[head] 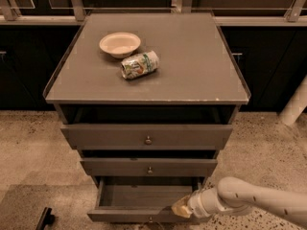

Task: Close bottom drawer

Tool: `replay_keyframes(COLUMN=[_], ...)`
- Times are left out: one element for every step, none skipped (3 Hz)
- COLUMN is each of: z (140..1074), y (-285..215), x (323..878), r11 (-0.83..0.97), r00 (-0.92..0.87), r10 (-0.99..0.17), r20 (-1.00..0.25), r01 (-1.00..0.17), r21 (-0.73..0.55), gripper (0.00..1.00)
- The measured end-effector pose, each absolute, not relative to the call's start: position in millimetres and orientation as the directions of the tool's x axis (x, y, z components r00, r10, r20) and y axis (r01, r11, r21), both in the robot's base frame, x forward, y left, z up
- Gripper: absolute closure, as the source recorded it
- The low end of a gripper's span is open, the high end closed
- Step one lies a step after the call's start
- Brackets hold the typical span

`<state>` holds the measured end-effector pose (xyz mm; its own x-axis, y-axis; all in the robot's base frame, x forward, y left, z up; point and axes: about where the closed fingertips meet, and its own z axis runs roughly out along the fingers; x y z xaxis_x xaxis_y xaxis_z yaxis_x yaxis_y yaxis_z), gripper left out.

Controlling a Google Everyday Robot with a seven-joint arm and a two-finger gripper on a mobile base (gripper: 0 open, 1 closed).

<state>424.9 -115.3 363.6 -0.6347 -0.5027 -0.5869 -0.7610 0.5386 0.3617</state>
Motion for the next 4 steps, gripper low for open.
replay_keyframes(z=[335,335,299,244], y=[-104,-104,-105,-111], x=[410,410,404,399], r11=[0.53,0.529,0.54,0.555], r00=[-0.667,-0.667,-0.718,-0.777], r10=[-0.48,-0.48,-0.444,-0.379], r20=[-0.569,-0.569,-0.536,-0.502], r01=[-0.738,-0.738,-0.692,-0.625], r21=[0.418,0.419,0.48,0.548], gripper=[1.0,1.0,1.0,1.0])
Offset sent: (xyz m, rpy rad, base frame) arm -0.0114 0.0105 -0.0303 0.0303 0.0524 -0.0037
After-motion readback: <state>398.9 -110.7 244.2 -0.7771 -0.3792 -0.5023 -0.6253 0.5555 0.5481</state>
